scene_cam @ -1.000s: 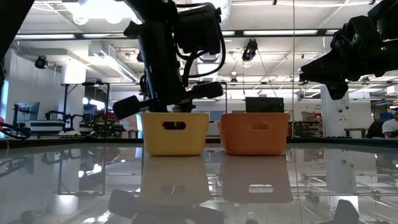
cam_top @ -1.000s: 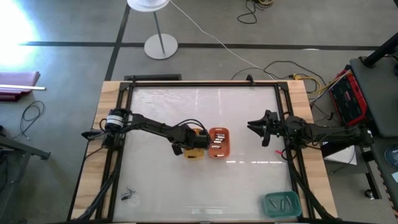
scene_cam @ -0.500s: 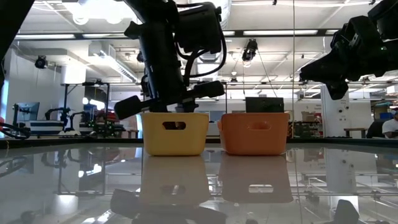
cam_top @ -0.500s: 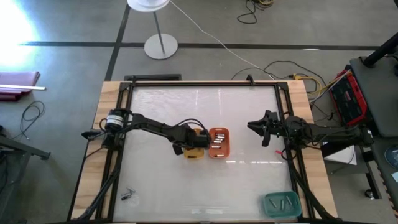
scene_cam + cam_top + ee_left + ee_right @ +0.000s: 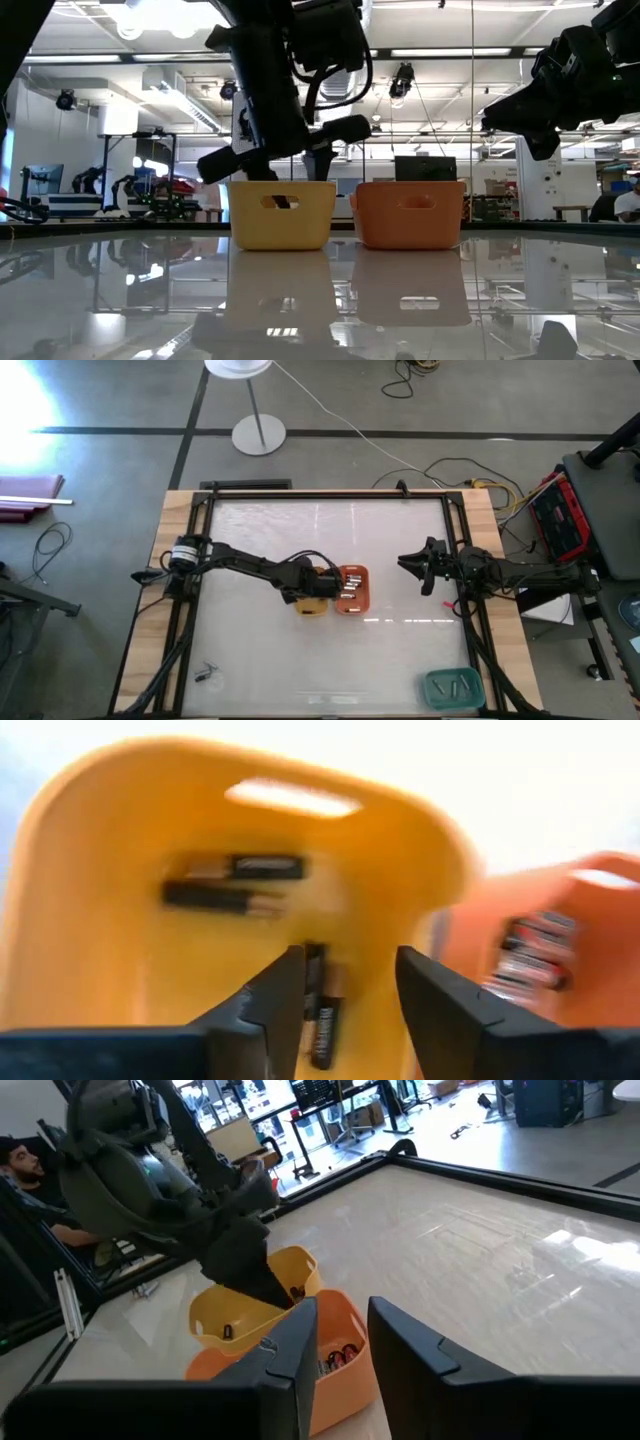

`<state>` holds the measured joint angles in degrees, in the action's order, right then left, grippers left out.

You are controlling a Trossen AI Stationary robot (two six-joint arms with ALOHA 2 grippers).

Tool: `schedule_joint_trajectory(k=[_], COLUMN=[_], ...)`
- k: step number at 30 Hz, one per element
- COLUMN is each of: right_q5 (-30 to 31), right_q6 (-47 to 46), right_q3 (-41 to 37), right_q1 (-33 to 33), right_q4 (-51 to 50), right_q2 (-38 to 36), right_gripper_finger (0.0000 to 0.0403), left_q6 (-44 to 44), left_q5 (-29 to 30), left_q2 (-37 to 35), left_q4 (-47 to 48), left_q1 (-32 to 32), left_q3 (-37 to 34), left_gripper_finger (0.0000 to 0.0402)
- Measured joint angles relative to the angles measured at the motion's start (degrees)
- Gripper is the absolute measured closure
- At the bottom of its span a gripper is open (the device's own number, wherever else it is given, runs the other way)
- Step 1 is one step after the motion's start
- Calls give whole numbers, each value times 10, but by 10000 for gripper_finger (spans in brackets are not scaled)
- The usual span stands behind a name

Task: Sort batteries
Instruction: Put the gray battery into the green bin

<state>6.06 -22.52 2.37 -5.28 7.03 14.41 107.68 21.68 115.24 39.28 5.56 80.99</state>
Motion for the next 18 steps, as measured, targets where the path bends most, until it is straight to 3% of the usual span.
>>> schedule_joint_trajectory(k=[12,18], right_q5=[0,0], right_q6=[0,0], right_q3=[0,0], right_q1=[0,0], right_q4=[0,0], right_q2=[0,0], right_gripper_finger=[301,307], left_q6=[-184,-351], left_q5=[20,93], left_q2=[0,0], left_q4=[68,74], left_q1=[6,5], left_q3=[101,113], left_gripper_finger=[258,264])
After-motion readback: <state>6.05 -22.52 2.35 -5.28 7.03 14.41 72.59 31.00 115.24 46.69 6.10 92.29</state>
